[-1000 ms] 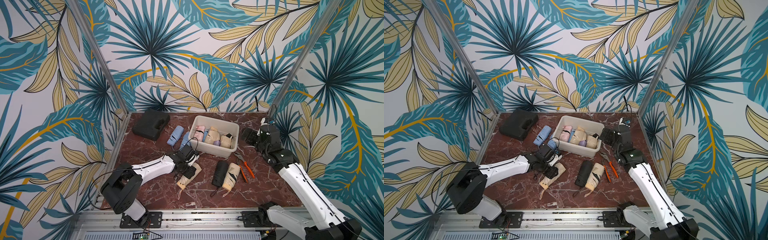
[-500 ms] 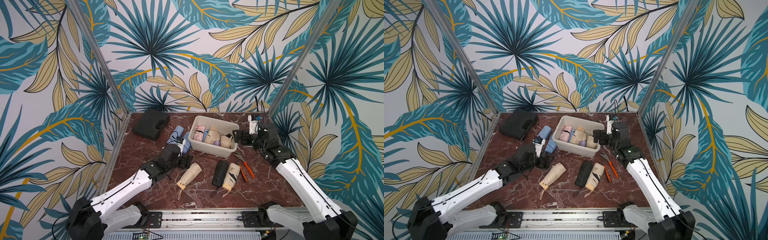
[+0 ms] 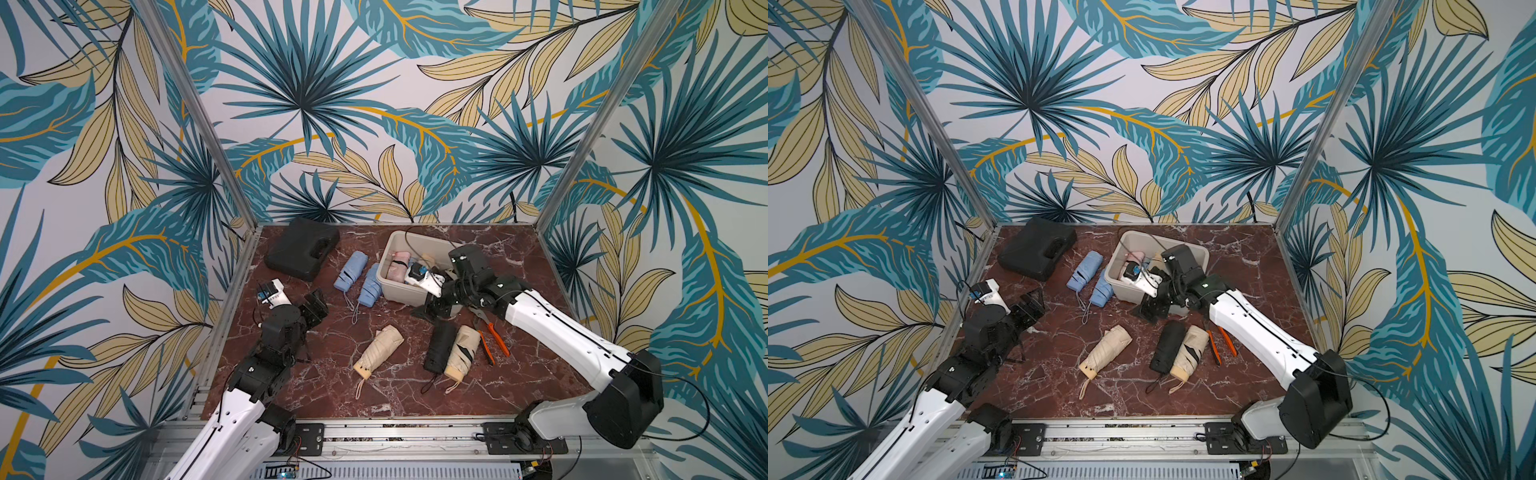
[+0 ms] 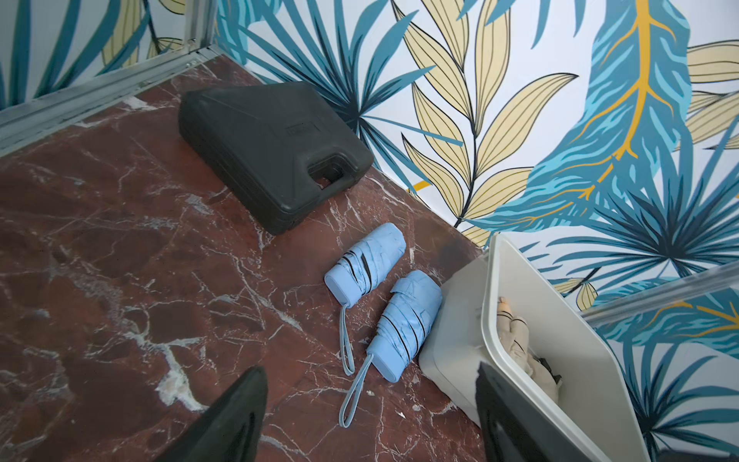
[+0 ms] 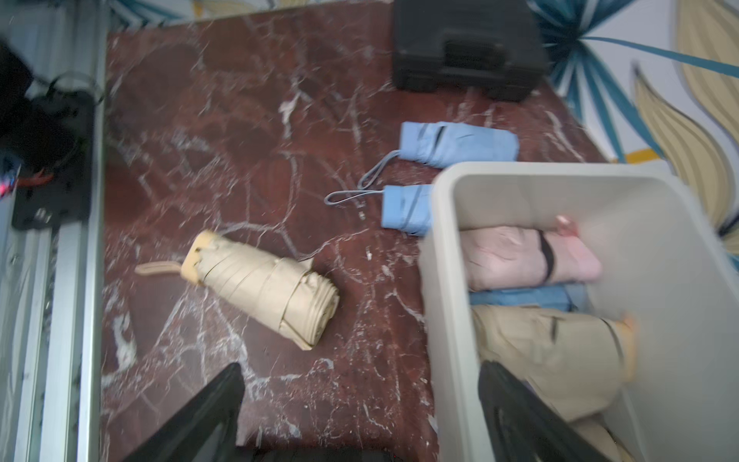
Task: Put the umbrella into the storage box
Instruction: Pick up the umbrella from the center of the board.
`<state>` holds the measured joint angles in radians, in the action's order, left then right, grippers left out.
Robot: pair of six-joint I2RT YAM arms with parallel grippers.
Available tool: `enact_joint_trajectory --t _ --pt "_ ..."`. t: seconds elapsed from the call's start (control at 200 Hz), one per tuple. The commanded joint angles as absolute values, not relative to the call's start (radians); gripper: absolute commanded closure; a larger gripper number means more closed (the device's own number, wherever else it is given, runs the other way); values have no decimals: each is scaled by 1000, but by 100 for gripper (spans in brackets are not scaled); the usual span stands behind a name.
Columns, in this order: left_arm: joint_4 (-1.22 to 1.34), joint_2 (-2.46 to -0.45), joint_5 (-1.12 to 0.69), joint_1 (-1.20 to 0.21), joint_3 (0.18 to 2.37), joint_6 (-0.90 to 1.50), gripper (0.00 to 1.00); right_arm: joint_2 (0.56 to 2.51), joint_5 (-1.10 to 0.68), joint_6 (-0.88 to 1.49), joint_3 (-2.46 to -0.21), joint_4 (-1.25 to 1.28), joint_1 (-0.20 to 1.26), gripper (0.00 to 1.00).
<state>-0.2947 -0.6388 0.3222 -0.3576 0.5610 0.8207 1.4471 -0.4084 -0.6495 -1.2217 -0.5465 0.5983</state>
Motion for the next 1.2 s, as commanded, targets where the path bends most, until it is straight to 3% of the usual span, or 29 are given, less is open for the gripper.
enact_joint_trajectory --t 0.0,0.511,0.916,1.197 --pt "-351 -615 370 -343 542 881 15 1514 -414 -901 -1256 -665 670 6" --pt "-474 -481 490 -313 526 953 13 1852 -182 -1211 -1384 -683 935 5" --pt "-478 -462 489 -310 520 967 13 2015 -96 -1177 -1430 -640 974 6" --pt "-451 -471 473 -311 512 975 18 2080 -113 -1175 -1448 -686 975 15"
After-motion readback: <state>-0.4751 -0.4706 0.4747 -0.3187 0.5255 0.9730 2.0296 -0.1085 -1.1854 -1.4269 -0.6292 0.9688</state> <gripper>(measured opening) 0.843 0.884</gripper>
